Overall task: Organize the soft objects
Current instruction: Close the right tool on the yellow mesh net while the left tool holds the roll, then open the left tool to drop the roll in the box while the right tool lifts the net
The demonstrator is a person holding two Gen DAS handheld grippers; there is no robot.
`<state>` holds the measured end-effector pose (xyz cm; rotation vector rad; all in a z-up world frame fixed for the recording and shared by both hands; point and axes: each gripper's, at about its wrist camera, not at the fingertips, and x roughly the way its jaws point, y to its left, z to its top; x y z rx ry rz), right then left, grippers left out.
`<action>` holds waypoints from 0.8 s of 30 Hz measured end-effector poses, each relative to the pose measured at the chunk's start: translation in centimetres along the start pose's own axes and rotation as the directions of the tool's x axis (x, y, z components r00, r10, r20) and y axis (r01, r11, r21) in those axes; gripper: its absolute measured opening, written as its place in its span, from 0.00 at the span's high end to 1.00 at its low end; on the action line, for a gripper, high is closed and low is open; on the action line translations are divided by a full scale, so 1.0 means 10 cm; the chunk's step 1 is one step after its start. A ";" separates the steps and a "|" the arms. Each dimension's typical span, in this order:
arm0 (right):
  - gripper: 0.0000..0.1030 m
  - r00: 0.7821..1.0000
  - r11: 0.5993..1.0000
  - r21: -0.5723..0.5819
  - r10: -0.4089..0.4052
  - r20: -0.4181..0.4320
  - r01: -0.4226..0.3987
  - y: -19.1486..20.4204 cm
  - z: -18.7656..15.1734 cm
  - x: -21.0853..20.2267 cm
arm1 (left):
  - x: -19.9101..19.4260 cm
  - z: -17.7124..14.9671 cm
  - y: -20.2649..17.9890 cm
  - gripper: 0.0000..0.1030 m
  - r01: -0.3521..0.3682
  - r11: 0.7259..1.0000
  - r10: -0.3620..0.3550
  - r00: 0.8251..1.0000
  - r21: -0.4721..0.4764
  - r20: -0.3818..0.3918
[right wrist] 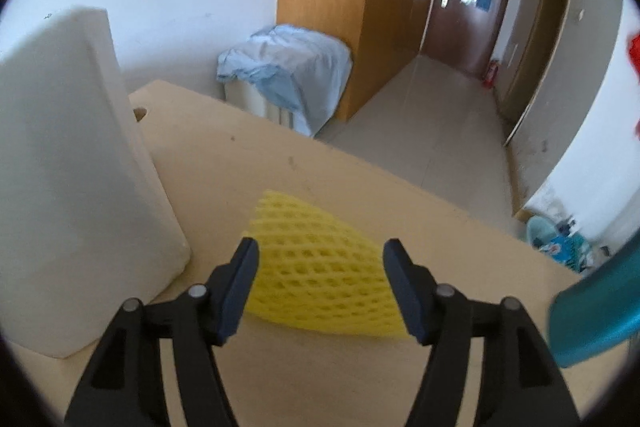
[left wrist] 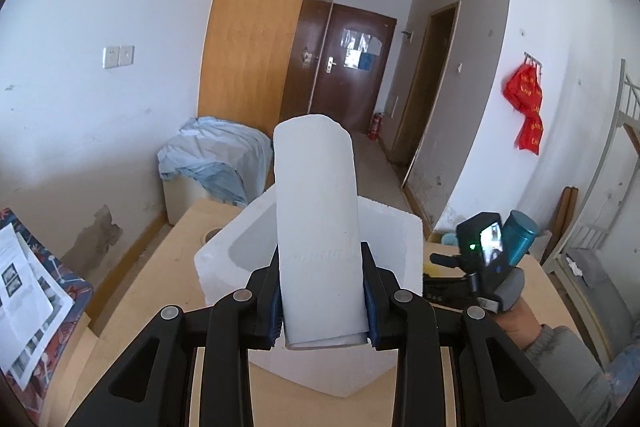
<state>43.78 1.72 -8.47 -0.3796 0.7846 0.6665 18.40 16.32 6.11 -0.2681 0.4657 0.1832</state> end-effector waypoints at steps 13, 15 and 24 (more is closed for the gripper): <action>0.85 0.995 0.996 0.087 -0.008 -0.099 0.017 -0.07 -0.08 0.13 | 0.40 0.07 -0.08 0.68 0.005 0.999 -0.004 0.999 0.038 -0.045; 0.87 0.997 0.996 0.089 0.005 -0.076 0.002 -0.04 -0.12 0.00 | 0.43 0.08 -0.07 0.68 0.002 0.999 0.000 0.999 0.042 -0.044; 0.87 0.997 0.987 0.150 0.053 0.049 -0.060 0.05 -0.16 -0.82 | 0.60 0.14 -0.12 0.68 0.005 0.999 -0.001 0.997 0.052 -0.081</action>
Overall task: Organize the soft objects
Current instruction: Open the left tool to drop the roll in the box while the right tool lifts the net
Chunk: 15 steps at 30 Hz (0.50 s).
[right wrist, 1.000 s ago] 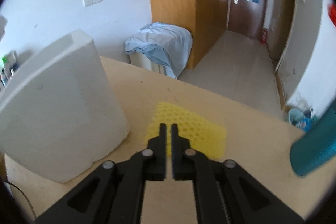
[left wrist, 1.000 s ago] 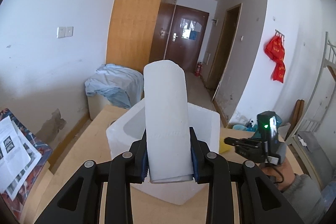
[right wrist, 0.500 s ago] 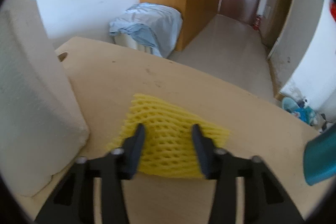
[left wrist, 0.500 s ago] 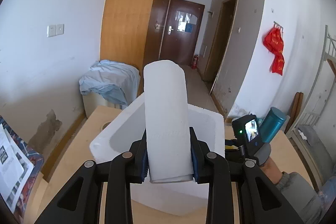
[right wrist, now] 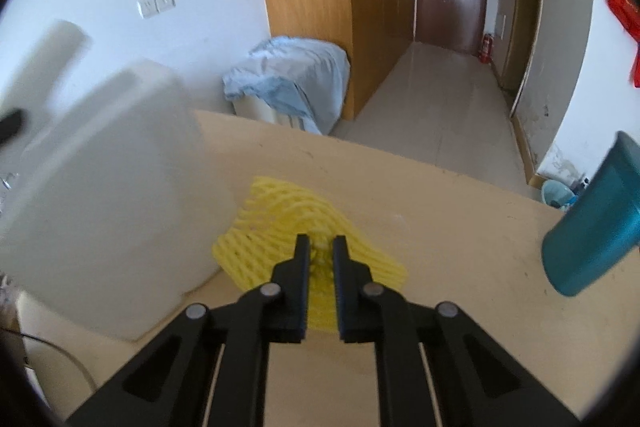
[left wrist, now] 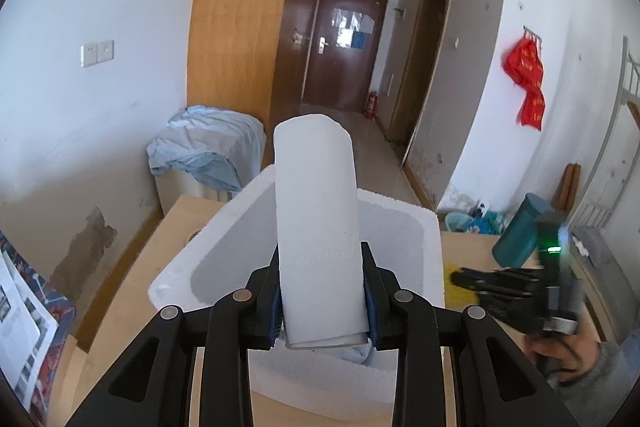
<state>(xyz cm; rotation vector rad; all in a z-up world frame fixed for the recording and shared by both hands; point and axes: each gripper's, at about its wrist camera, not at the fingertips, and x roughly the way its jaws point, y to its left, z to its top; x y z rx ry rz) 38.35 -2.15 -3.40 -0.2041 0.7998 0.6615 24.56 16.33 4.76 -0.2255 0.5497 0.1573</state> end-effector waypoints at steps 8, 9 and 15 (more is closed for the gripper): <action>0.87 0.994 0.999 0.041 0.026 0.108 -0.030 0.11 -0.02 -0.67 | 0.14 -0.04 -0.01 0.67 -0.010 1.000 0.010 1.000 0.003 -0.029; 0.87 0.991 0.999 0.035 0.025 0.131 -0.030 0.14 -0.01 -0.76 | 0.14 -0.05 -0.01 0.67 -0.009 1.000 0.009 1.000 0.006 -0.030; 0.87 0.974 0.998 0.002 0.054 0.222 -0.055 0.35 0.05 -1.17 | 0.16 -0.06 -0.02 0.66 -0.030 0.999 0.030 0.999 0.011 -0.028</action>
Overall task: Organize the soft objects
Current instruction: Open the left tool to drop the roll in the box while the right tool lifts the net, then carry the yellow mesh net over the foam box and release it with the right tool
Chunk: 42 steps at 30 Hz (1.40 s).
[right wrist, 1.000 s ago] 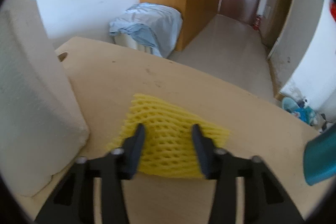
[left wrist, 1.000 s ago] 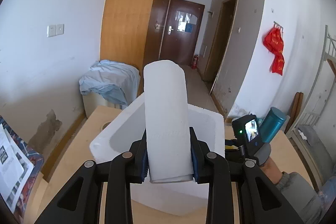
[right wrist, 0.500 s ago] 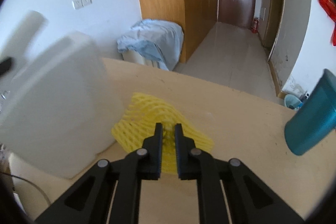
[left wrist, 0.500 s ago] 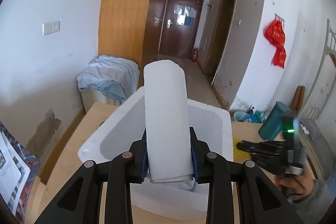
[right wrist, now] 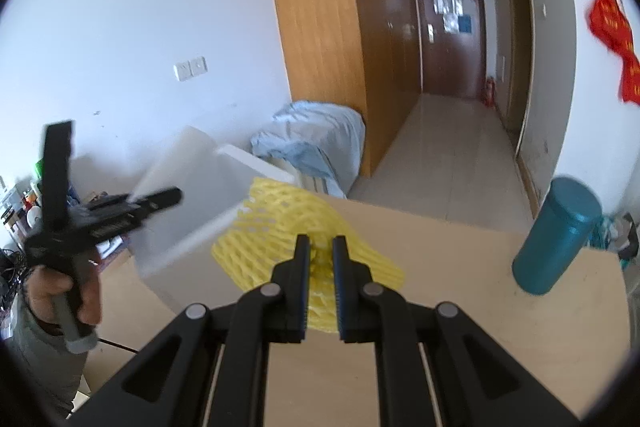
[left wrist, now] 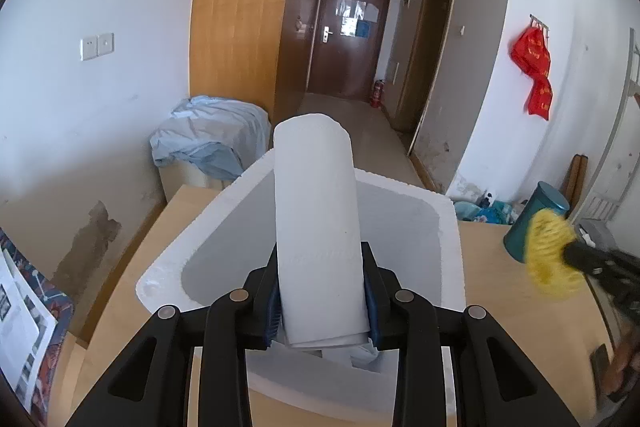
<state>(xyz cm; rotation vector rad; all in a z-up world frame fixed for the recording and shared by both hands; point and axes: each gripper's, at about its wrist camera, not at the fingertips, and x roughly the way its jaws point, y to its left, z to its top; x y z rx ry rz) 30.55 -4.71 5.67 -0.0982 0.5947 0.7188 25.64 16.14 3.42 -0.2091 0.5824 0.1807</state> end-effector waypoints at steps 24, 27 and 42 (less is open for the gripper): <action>0.87 0.990 0.990 -0.045 0.135 0.033 -0.134 0.50 0.23 0.13 | -0.57 -0.19 0.24 0.12 -0.114 0.993 0.118 0.981 -0.033 0.155; 0.87 0.988 0.988 -0.034 0.151 0.013 -0.151 0.53 0.25 0.28 | -0.63 -0.22 0.31 0.09 -0.127 0.990 0.134 0.978 -0.055 0.158; 0.87 0.982 0.982 -0.048 0.180 -0.053 -0.183 0.72 0.28 0.62 | -0.83 -0.40 0.56 0.05 -0.163 0.980 0.182 0.965 -0.114 0.188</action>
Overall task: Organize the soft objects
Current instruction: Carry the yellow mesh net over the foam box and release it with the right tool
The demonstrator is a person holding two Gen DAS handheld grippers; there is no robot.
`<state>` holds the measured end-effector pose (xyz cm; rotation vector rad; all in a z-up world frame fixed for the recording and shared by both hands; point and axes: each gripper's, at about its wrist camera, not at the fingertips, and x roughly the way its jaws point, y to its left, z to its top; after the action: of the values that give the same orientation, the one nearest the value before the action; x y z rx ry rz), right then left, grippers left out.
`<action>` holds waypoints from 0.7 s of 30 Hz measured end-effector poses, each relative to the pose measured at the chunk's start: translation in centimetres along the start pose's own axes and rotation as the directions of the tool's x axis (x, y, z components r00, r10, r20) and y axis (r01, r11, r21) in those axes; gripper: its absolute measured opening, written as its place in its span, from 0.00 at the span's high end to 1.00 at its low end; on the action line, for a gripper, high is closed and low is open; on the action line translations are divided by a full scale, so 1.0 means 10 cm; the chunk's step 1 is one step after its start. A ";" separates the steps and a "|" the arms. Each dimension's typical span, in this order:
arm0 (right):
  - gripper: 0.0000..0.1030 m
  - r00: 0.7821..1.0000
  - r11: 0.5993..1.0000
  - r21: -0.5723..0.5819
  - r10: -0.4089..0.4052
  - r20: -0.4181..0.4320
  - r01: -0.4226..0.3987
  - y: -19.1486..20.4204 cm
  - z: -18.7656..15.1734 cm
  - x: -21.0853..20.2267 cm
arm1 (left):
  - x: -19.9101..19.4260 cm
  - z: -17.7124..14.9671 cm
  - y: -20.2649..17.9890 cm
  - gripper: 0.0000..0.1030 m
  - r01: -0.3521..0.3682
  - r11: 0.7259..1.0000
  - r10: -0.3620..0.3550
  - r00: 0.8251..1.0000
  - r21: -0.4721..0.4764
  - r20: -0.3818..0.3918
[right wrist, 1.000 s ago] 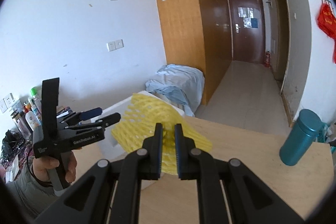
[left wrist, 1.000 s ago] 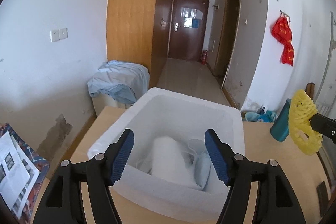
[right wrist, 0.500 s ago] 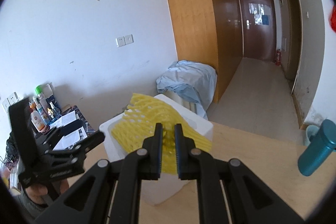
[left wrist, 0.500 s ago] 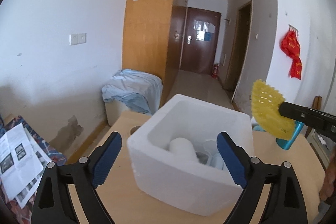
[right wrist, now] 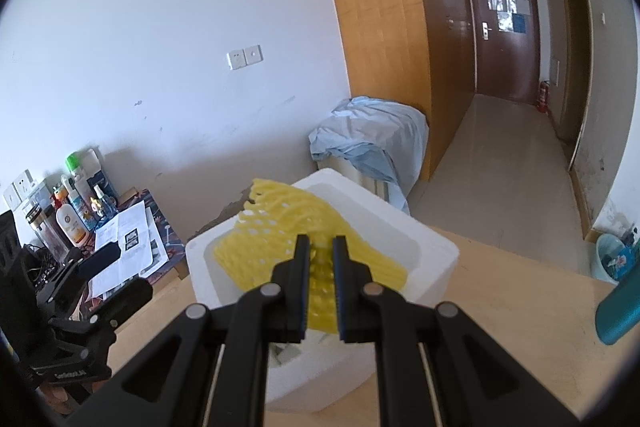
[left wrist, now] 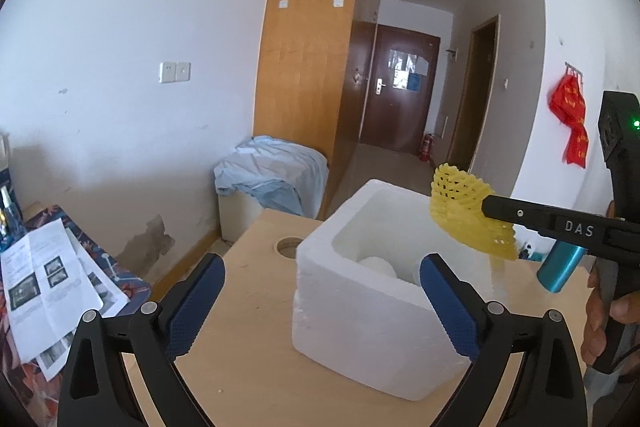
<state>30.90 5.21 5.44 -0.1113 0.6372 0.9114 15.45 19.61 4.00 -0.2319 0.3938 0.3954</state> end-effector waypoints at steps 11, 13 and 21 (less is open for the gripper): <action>0.87 0.998 1.000 0.006 0.027 -0.054 -0.027 0.08 0.05 0.31 | 0.03 -0.01 0.09 0.05 -0.012 1.000 0.012 1.000 0.000 -0.006; 0.87 0.998 1.000 0.008 0.023 -0.062 -0.022 0.07 0.05 0.33 | 0.02 -0.01 0.09 0.05 -0.013 1.000 0.013 1.000 -0.001 -0.006; 0.43 0.998 1.000 0.012 0.006 -0.059 -0.005 0.09 0.03 0.31 | -0.01 -0.04 0.07 0.05 -0.011 1.000 0.011 1.000 0.008 -0.003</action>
<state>31.75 8.02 4.09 -0.1260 0.6979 0.9118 14.92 20.08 3.63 -0.2222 0.3995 0.4042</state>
